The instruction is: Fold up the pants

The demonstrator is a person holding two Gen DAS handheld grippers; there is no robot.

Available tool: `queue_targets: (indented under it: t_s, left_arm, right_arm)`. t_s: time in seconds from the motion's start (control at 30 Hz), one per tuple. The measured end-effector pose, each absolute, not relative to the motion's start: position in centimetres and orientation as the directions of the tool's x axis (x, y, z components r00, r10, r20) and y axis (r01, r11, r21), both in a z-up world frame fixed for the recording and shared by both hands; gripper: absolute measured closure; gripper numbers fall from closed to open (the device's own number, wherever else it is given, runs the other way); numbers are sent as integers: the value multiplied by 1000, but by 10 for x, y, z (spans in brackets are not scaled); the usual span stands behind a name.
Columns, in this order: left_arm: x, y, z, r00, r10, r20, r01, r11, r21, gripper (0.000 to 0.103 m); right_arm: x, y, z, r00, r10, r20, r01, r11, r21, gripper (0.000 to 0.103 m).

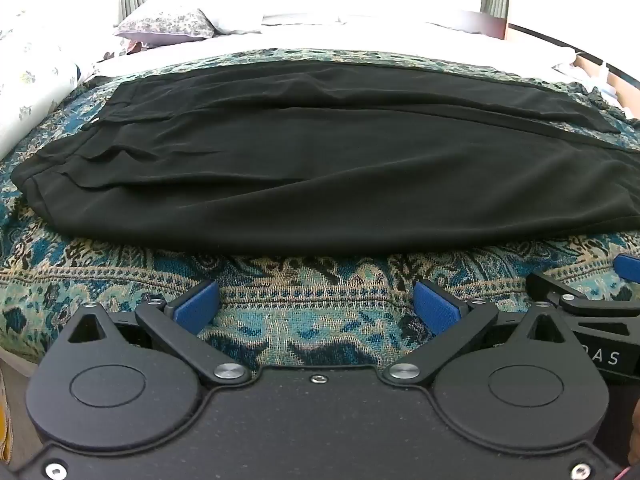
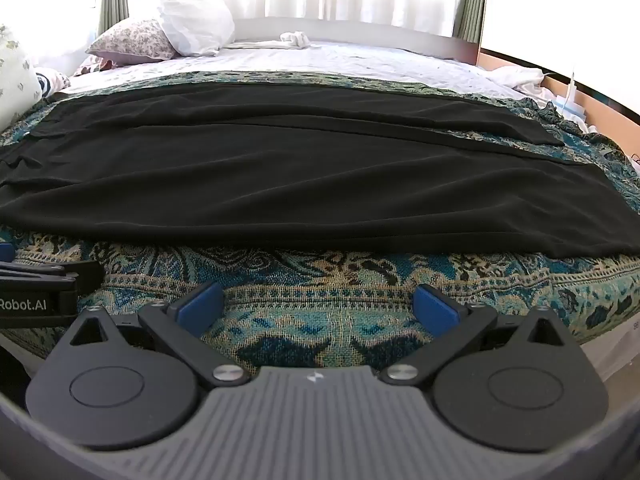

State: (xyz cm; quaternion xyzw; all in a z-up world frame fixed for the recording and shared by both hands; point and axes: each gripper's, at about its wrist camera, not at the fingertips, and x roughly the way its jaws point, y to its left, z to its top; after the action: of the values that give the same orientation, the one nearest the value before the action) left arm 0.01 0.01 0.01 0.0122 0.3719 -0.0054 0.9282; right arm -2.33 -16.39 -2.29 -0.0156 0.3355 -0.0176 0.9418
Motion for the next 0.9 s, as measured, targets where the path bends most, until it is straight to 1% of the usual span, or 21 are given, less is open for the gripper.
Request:
queue_targets:
  t_s: [0.03,0.9]
  left_arm:
    - [0,0,0,730,9,-683,19,999,33,0]
    - [0,0,0,725,2,-689,19,1000,23,0]
  right_arm:
    - [-23,-164,-23,774,-43,-632,23,999,-40,0]
    - [-24,-164,-23,776,-44,-630,23,999,-41,0]
